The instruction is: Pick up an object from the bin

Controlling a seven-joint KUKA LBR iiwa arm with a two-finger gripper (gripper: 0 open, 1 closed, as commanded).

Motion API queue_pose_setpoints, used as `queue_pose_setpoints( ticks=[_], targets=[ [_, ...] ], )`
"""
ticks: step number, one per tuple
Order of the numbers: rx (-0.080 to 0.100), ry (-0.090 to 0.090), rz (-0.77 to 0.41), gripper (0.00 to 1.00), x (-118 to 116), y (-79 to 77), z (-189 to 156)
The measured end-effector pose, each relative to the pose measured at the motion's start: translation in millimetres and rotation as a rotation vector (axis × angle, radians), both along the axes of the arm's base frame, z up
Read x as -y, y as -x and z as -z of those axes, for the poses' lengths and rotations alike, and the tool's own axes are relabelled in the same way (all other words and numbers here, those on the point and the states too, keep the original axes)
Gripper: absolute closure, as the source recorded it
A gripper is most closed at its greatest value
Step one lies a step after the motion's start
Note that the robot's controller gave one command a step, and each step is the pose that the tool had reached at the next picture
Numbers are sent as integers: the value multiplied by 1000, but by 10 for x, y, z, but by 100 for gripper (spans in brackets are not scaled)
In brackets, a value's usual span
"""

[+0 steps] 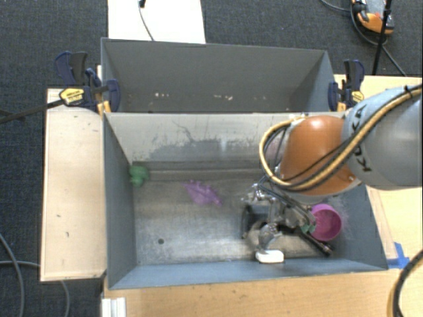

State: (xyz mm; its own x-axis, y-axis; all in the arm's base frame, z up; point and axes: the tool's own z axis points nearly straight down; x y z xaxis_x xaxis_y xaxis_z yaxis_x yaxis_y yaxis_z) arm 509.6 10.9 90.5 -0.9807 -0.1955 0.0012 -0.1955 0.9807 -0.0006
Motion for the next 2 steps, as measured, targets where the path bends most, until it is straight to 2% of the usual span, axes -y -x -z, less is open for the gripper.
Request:
queue_pose_setpoints(
  ticks=[1, 2],
  targets=[
    [8, -2, 67, 100, 206, -113, 173],
    [8, -2, 68, 100, 206, -114, 173]
  ],
)
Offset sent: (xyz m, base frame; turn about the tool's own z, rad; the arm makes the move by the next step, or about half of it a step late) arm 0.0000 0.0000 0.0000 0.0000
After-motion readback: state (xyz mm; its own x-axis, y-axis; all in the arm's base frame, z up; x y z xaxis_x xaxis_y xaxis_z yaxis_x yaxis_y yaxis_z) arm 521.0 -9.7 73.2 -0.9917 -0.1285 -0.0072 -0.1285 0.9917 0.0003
